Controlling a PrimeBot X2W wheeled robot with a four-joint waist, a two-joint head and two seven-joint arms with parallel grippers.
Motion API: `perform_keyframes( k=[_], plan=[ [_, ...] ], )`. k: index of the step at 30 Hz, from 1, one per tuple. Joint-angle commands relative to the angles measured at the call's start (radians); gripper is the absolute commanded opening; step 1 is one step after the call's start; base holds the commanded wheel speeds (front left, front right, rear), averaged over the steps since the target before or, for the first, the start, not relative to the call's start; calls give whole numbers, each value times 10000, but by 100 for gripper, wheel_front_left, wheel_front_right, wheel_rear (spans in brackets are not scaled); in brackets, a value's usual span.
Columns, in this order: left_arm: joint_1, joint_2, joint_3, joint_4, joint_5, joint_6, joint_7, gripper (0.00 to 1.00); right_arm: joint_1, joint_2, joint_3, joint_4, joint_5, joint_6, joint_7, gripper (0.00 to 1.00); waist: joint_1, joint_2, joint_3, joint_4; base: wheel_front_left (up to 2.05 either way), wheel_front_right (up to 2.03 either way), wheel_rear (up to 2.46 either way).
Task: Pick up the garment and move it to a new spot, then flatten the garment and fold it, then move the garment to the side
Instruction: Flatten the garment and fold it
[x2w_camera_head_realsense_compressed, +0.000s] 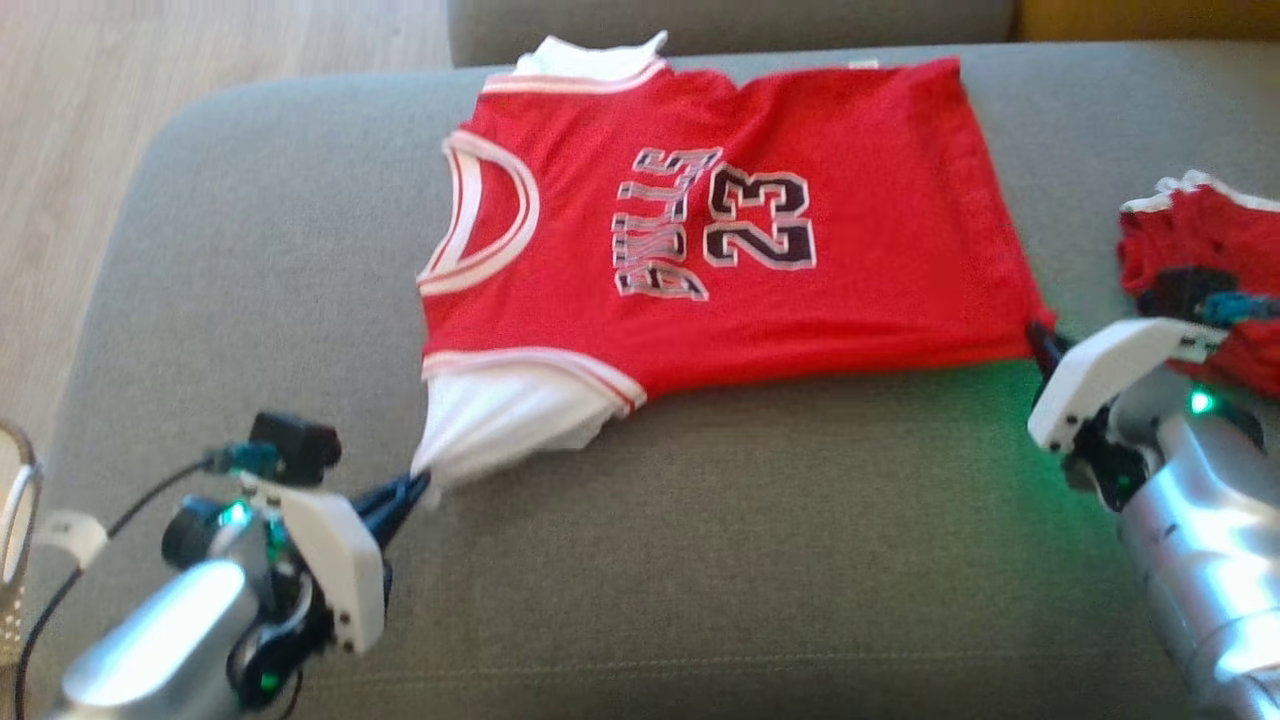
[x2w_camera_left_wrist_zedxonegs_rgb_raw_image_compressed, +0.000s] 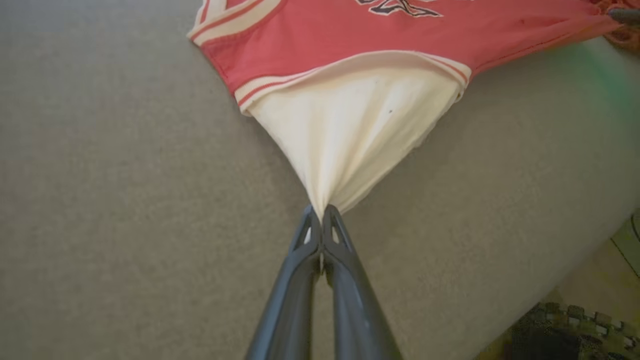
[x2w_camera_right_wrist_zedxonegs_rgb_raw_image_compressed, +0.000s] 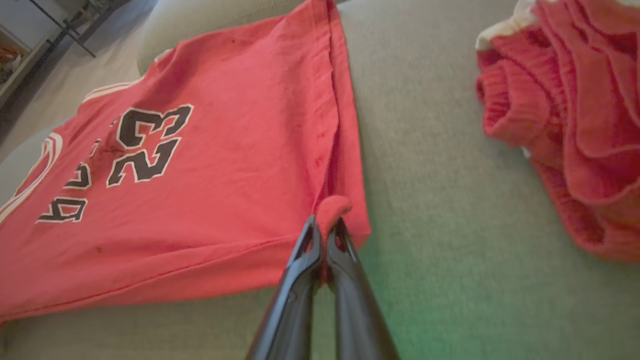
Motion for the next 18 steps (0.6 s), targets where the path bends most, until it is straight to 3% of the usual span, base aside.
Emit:
perform_keyframes(
  k=[1,18],
  plan=[
    [-98,636,295,-344,-184,19,180,0,88,-151,263,-199,140,-4,210,0,2,0,-262,-170,0,0,0],
    [1245,2164,-158,-2980,-2171,-178,2120,0,1265,-772,1953,-1472,1264,-4,3409,0,2,0,-1079,-511,0,0,0]
  ],
)
